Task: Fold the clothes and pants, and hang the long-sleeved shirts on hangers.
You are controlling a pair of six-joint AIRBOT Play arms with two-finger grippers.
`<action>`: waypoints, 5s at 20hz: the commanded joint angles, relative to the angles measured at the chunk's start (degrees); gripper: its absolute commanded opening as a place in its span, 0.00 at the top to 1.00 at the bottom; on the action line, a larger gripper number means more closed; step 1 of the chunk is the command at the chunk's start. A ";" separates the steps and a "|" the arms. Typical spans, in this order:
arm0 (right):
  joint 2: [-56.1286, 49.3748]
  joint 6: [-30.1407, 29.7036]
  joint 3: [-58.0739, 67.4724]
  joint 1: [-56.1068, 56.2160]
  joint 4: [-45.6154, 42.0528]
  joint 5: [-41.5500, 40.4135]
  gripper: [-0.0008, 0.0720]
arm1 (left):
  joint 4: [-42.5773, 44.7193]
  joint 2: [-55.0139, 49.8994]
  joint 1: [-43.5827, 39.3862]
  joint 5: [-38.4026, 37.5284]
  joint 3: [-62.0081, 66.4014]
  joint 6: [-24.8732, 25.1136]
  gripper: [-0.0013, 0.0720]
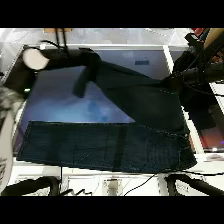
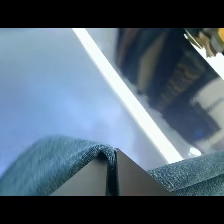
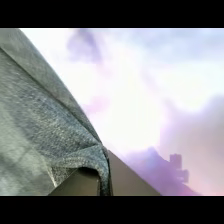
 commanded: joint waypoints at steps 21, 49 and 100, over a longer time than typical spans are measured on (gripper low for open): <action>-21.97 8.63 -0.02 7.96 -20.70 -31.21 0.48 | -12.55 -24.50 0.48 0.79 0.02 -0.22 0.03; -21.11 11.13 -0.02 0.13 -29.90 -15.30 0.19 | -25.03 -18.56 1.31 8.81 -34.05 -4.17 0.24; -19.39 13.55 -0.02 -23.45 -31.58 -5.86 0.82 | 25.81 2.69 35.69 -3.21 -28.50 -20.48 0.93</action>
